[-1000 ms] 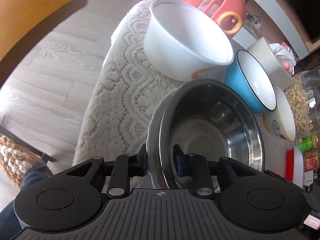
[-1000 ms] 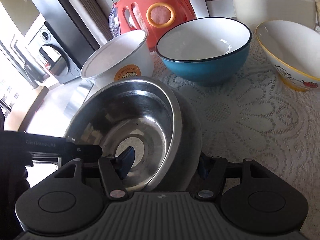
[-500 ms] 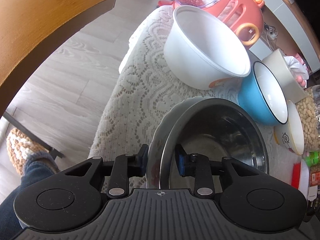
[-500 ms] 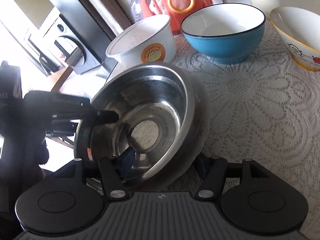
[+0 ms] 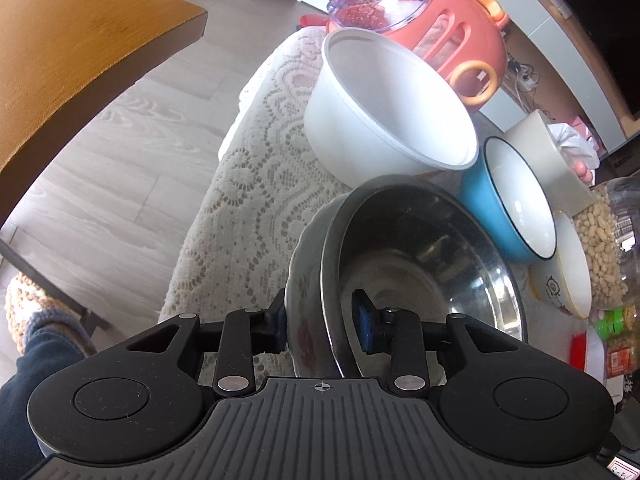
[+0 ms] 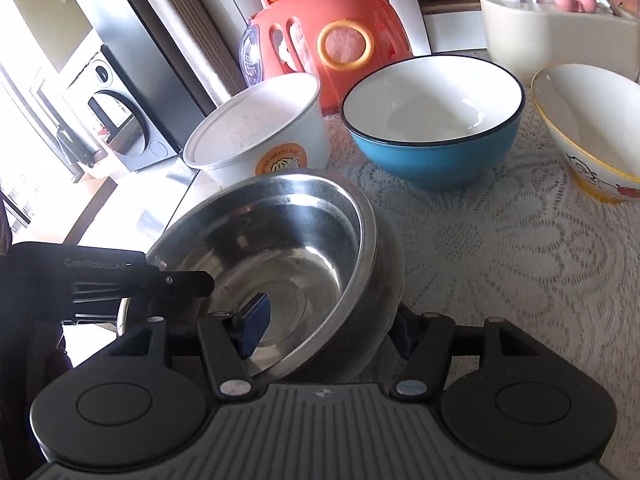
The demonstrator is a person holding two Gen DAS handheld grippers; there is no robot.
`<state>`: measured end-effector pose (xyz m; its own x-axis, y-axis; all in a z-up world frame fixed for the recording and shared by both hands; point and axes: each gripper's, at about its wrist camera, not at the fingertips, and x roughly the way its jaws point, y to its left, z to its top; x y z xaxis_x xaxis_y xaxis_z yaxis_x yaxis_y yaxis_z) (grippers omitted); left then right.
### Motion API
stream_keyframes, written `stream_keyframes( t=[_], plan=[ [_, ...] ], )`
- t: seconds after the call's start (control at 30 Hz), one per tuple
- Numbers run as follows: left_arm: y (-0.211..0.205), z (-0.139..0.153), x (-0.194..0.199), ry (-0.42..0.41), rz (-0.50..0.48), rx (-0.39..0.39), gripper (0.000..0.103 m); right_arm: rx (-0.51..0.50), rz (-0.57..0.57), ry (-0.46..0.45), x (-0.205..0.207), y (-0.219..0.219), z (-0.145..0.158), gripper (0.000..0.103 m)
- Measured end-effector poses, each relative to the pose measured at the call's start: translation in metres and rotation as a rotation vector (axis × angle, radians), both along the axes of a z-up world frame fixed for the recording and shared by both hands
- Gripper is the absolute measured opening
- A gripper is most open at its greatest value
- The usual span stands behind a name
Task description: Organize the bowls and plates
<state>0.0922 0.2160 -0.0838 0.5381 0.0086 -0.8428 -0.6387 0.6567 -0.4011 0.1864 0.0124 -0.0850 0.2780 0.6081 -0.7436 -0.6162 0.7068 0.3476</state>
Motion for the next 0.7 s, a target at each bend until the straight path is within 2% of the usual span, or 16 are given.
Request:
stream_keyframes(
  t=[0.07, 0.13, 0.2, 0.27, 0.33, 0.37, 0.4, 0.43, 0.53, 0.63, 0.7],
  plan=[
    [-0.001, -0.004, 0.003, 0.03, 0.002, 0.011, 0.034, -0.013, 0.008, 0.016, -0.001, 0.001, -0.006, 0.063],
    [-0.003, -0.002, 0.002, 0.021, 0.009, 0.043, 0.034, -0.009, 0.018, 0.01, -0.004, -0.001, -0.011, 0.063],
    [-0.009, 0.013, -0.002, -0.015, 0.025, 0.145, 0.034, -0.005, 0.033, -0.012, -0.009, -0.005, -0.01, 0.063],
    [-0.02, 0.037, -0.008, -0.061, 0.051, 0.289, 0.033, 0.013, 0.04, -0.046, -0.012, -0.015, -0.002, 0.063],
    [-0.036, 0.064, -0.011, -0.119, 0.075, 0.425, 0.033, 0.021, 0.029, -0.12, -0.016, -0.032, 0.011, 0.063],
    [-0.044, 0.076, -0.011, -0.16, 0.07, 0.456, 0.033, 0.02, 0.012, -0.174, -0.017, -0.041, 0.019, 0.063],
    [-0.051, 0.084, -0.006, -0.199, 0.052, 0.451, 0.033, 0.014, -0.011, -0.235, -0.018, -0.053, 0.026, 0.063],
    [-0.056, 0.091, 0.002, -0.233, 0.021, 0.405, 0.033, 0.006, -0.042, -0.298, -0.018, -0.064, 0.032, 0.065],
    [-0.078, 0.097, 0.055, -0.284, -0.148, 0.186, 0.033, -0.01, -0.184, -0.422, -0.007, -0.098, 0.046, 0.069],
    [-0.109, 0.081, 0.115, -0.264, -0.284, -0.023, 0.033, 0.019, -0.309, -0.377, 0.021, -0.135, 0.053, 0.069],
    [-0.129, 0.067, 0.146, -0.229, -0.312, -0.059, 0.033, 0.045, -0.369, -0.318, 0.041, -0.158, 0.054, 0.069]
  ],
)
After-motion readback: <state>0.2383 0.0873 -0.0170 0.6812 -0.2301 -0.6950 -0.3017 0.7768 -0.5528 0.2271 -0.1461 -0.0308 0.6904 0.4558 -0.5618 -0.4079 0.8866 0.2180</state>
